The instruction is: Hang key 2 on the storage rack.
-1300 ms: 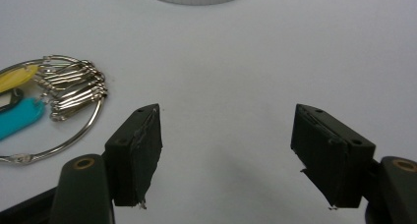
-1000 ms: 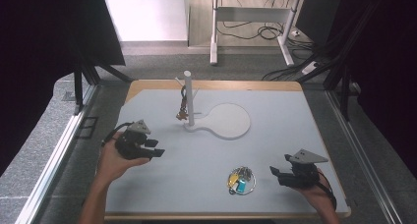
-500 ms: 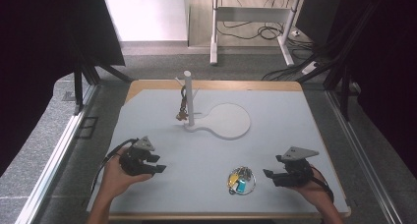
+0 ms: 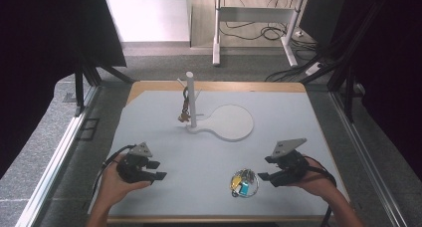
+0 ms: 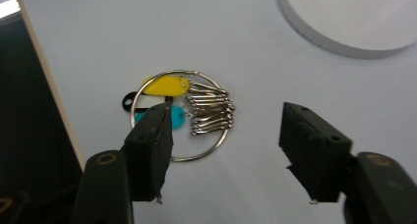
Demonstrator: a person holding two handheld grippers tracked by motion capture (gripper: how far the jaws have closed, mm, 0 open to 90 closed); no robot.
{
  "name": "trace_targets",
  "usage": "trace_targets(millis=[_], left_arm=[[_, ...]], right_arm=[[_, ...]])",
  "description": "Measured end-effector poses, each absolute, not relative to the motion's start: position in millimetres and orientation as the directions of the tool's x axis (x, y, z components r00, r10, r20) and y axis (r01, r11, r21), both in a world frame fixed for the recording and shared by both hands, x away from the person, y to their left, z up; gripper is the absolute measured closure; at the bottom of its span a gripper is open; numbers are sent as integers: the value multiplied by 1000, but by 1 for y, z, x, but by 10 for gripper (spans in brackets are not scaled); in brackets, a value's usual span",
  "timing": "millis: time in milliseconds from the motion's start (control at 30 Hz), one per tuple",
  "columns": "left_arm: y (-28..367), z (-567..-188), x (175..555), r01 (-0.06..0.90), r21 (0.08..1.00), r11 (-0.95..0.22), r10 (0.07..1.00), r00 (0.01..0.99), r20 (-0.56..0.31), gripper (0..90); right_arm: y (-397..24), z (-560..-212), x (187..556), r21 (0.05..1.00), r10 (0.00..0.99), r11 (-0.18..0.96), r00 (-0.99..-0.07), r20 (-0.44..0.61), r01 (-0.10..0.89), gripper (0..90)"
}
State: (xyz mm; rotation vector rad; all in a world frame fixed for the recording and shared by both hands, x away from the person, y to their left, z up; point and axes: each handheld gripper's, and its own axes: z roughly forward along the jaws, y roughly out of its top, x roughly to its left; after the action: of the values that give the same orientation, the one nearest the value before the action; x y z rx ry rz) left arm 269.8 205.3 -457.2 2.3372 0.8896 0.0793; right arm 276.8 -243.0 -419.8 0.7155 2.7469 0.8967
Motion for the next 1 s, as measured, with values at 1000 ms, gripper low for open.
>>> trace_targets(millis=[1000], left_arm=[[213,-464,263,596,569,-566,620,763,-182,513]], right_arm=[[-159,-474,272,241,287,919,-948,136,313,722]])
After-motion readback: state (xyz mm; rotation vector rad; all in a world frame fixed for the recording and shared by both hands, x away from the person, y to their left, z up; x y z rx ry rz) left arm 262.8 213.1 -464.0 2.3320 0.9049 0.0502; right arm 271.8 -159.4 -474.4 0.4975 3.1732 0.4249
